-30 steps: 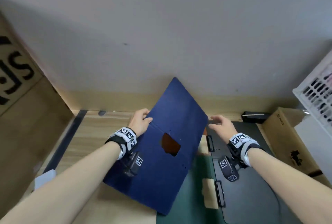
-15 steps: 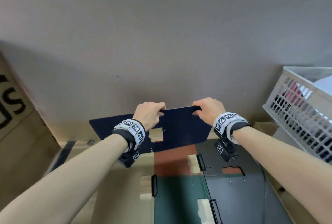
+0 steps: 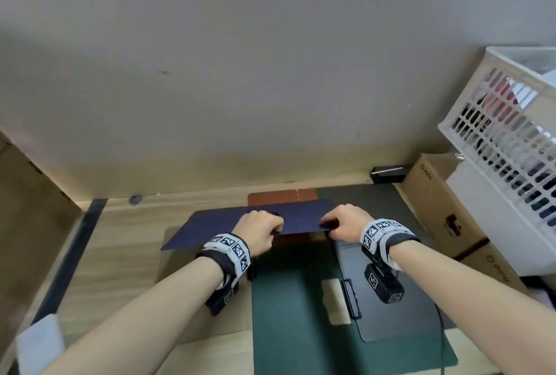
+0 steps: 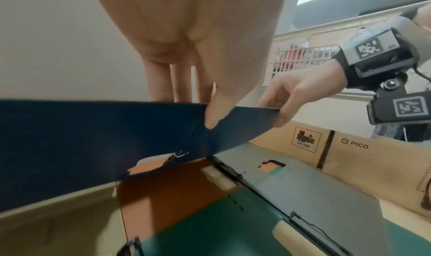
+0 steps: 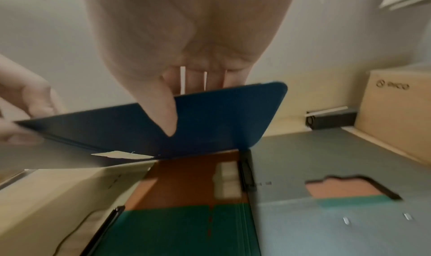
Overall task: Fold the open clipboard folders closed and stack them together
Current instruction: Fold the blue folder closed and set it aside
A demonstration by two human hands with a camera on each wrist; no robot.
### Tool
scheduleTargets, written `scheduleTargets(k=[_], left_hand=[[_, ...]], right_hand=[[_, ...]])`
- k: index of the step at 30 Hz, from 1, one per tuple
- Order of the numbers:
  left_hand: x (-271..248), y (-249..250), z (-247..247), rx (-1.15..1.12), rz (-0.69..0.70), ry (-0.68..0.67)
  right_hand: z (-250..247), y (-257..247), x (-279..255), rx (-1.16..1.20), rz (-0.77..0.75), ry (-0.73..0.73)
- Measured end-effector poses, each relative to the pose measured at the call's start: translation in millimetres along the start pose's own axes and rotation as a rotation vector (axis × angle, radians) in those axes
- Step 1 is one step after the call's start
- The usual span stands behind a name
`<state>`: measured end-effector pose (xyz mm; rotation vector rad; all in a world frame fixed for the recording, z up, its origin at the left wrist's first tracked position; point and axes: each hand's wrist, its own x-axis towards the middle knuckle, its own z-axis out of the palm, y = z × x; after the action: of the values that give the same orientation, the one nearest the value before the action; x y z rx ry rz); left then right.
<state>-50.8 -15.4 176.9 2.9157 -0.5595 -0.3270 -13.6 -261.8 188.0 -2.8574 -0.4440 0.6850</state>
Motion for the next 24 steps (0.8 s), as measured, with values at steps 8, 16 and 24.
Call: scheduleTargets(k=[8, 16, 24], left_hand=[[-10.2, 2.7, 88.1, 0.009, -0.053, -0.272], [-22.6, 22.2, 164.0, 0.055, -0.1, -0.308], [-29.8, 18.5, 194.4, 0.082, -0.108, -0.281]], right_hand=[[81.7, 5.0, -0.7, -0.099, -0.087, -0.122], [166.7, 25.3, 8.2, -0.159, -0.057, -0.161], [189.8, 35.3, 23.4, -0.08, -0.145, -0.111]])
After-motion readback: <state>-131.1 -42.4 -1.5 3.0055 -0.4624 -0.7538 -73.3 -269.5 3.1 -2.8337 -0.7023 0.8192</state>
